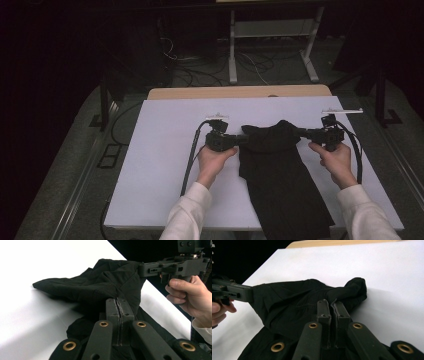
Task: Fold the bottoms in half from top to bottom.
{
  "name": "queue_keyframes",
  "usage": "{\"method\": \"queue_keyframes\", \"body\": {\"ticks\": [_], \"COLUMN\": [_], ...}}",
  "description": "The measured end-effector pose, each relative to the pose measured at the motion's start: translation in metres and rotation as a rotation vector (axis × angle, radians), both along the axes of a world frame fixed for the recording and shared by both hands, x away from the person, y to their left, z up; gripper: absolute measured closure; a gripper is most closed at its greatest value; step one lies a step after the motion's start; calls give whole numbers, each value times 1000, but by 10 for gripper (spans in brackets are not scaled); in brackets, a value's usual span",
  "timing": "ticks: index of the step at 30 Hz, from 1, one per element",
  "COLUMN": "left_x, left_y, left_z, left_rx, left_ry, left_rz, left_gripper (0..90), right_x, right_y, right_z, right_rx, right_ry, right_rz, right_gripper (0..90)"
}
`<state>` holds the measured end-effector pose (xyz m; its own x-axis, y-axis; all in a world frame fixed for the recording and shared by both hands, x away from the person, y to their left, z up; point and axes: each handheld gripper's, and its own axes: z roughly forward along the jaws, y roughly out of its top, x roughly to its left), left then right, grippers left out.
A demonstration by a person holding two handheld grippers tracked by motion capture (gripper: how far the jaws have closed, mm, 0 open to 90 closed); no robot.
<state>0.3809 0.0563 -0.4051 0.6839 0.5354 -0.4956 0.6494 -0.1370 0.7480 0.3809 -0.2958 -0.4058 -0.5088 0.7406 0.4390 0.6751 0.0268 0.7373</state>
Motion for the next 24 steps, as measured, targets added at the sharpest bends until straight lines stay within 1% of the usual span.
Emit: {"method": "queue_keyframes", "body": {"ticks": [5,10,16,22,24], "left_x": [-9,-17,-27,-35,-38], "left_y": [0,0,-1,-2,-2], "left_z": [-5,-6,-7,-8,-9], "left_rx": [-10,-30,-11,-9,-15], "left_ry": [9,12,2,-6,-5], "left_rz": [4,-1,-6,-10,-12], "left_gripper": [880,880,879,879,879], "right_x": [-6,-14,-22,-31,-33], "right_y": [2,-1,-5,-5,-6], "right_z": [-4,-3,-4,-4,-4], "right_rx": [-19,-18,-13,-22,-21], "right_ry": [11,10,15,17,16], "right_rz": [10,12,10,16,15], "right_gripper": [849,849,848,849,849]}}
